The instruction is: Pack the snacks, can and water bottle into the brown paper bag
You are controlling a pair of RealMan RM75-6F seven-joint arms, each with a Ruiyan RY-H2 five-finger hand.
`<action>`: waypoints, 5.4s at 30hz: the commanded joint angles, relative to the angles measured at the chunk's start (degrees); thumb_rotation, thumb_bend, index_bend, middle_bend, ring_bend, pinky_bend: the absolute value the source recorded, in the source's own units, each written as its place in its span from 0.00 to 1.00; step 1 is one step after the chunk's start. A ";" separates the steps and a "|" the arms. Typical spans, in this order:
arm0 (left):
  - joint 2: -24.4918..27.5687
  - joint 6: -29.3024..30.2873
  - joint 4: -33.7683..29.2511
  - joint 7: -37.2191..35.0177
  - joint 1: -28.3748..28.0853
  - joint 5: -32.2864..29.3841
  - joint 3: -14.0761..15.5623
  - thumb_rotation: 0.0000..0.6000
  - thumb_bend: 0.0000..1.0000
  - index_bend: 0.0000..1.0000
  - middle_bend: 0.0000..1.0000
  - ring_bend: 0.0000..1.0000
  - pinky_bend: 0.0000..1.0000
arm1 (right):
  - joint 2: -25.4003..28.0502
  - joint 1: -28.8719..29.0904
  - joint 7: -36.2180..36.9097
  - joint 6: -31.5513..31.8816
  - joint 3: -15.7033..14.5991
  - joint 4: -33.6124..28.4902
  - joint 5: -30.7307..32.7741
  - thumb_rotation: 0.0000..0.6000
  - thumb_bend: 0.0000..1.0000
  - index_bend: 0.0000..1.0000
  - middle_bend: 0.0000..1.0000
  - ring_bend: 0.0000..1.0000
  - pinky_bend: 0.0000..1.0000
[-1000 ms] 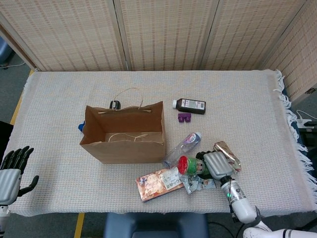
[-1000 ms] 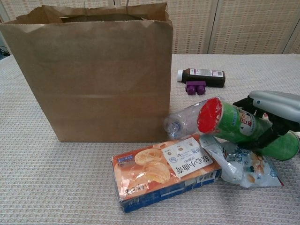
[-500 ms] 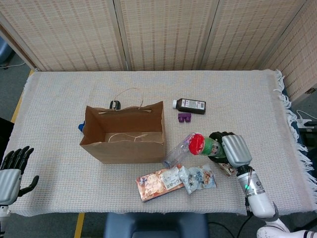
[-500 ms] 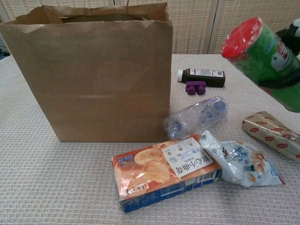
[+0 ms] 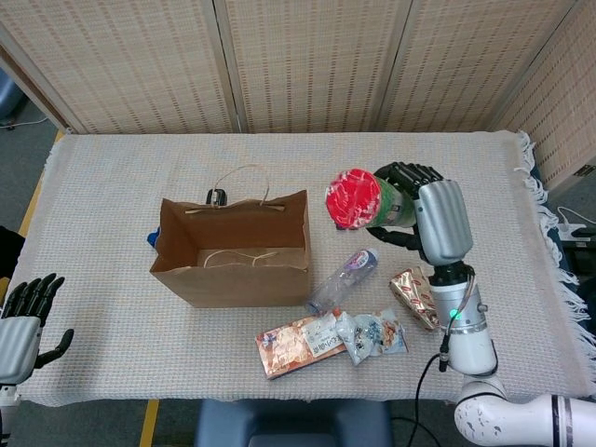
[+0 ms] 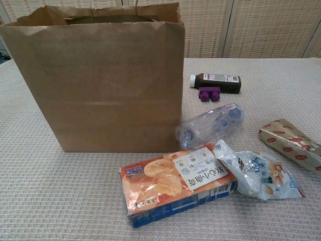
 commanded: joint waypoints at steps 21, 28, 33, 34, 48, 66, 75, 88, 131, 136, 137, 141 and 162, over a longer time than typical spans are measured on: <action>-0.03 0.13 0.70 -1.15 0.07 0.09 0.08 1.00 0.36 0.03 0.00 0.00 0.00 | -32.03 26.66 -8.76 2.73 3.33 26.54 5.86 1.00 0.26 0.63 0.56 0.54 0.67; -0.04 0.19 0.84 -1.40 0.13 0.09 0.11 1.00 0.36 0.03 0.00 0.00 0.00 | -36.48 28.43 -6.33 2.54 3.58 30.78 6.45 1.00 0.26 0.62 0.56 0.54 0.66; -0.08 0.29 0.82 -1.30 0.18 0.10 0.11 1.00 0.36 0.03 0.00 0.00 0.00 | -37.04 27.79 -7.12 1.91 2.61 30.58 7.66 1.00 0.26 0.59 0.56 0.52 0.65; -0.09 0.31 0.82 -1.28 0.19 0.09 0.11 1.00 0.36 0.03 0.00 0.00 0.00 | -36.75 27.52 -7.83 1.39 2.32 30.00 8.41 1.00 0.26 0.54 0.55 0.48 0.62; -0.17 0.41 0.64 -0.71 0.27 -0.05 0.08 1.00 0.36 0.03 0.00 0.00 0.00 | -29.77 24.59 -15.17 -1.37 1.83 20.98 15.49 1.00 0.18 0.00 0.05 0.00 0.15; -0.31 0.32 0.31 0.38 0.21 -0.34 -0.06 1.00 0.36 0.03 0.00 0.00 0.00 | -23.44 21.65 -16.35 -1.91 1.07 13.49 20.90 1.00 0.03 0.00 0.00 0.00 0.03; -0.16 0.49 0.55 -0.54 0.44 -0.27 0.07 1.00 0.36 0.03 0.00 0.00 0.00 | -16.94 18.48 -17.44 0.69 0.60 7.57 19.20 1.00 0.03 0.00 0.00 0.00 0.03; -0.38 0.77 0.16 0.98 0.58 -0.36 0.03 1.00 0.36 0.03 0.00 0.00 0.00 | 10.75 -2.80 -17.57 0.19 -14.23 -3.87 24.02 1.00 0.03 0.00 0.00 0.00 0.03; -0.13 -0.09 0.21 0.29 -0.20 -0.15 -0.01 1.00 0.36 0.03 0.00 0.00 0.00 | -10.09 -7.86 -12.76 -10.05 -27.14 25.06 25.40 1.00 0.32 0.18 0.19 0.18 0.47; -0.23 -0.09 0.18 0.57 -0.20 -0.33 -0.08 1.00 0.36 0.03 0.00 0.00 0.00 | -11.08 -9.19 -10.09 -9.73 -27.24 28.11 22.22 1.00 0.45 0.50 0.47 0.51 0.74; -0.27 -0.04 0.17 0.67 -0.18 -0.34 -0.09 1.00 0.36 0.03 0.00 0.00 0.00 | -10.91 -9.50 -9.36 -9.67 -27.14 28.13 21.50 1.00 0.46 0.55 0.51 0.56 0.78; -0.33 0.08 0.07 0.95 -0.11 -0.39 -0.09 1.00 0.36 0.03 0.00 0.00 0.00 | -9.50 -10.59 -6.00 -9.09 -26.15 27.60 18.71 1.00 0.51 0.66 0.59 0.63 0.87; -0.32 -0.19 -0.11 1.27 -0.33 -0.42 -0.18 1.00 0.36 0.03 0.00 0.00 0.00 | 4.45 -9.79 6.82 -1.60 -7.50 7.96 12.57 1.00 0.55 0.71 0.61 0.65 0.89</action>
